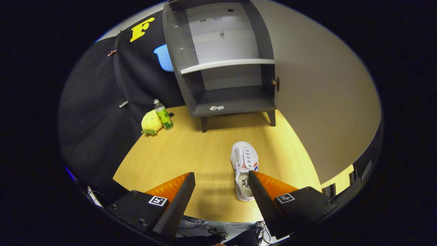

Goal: Open the shoe cabinet door, grab the shoes and put them into the shoe cabinet, then close the shoe cabinet door.

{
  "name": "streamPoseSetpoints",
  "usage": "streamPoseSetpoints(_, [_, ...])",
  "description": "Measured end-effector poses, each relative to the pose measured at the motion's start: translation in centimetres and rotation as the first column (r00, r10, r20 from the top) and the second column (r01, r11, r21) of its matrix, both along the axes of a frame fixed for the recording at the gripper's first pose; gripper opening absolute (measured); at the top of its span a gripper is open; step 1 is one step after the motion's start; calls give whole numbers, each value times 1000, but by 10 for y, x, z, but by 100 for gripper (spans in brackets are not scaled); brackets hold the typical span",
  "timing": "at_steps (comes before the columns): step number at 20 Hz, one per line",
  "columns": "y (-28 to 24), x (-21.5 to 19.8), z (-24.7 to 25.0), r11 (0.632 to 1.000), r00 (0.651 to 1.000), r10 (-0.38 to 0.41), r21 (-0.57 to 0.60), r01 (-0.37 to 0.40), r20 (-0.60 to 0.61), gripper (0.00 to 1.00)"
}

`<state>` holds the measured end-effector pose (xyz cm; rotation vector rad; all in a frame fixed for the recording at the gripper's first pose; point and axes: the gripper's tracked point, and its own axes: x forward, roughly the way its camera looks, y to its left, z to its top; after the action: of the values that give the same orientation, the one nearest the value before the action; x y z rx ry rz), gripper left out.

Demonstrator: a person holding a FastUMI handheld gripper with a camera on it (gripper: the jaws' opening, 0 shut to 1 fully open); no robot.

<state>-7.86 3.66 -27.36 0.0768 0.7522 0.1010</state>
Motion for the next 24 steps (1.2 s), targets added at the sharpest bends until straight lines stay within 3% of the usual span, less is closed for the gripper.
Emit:
streamPoseSetpoints(6, [-1, 14, -82, 999, 990, 12, -35, -18, -140, 99])
streamPoseSetpoints(13, [2, 32, -147, 999, 980, -40, -20, 37, -196, 99])
streamPoseSetpoints(17, [1, 64, -151, 997, 993, -53, -55, 48, -107, 98])
streamPoseSetpoints(23, [-7, 95, -161, 994, 992, -85, -78, 78, -92, 96])
streamPoseSetpoints(24, [-12, 99, -162, 992, 991, -92, -99, 83, -92, 84])
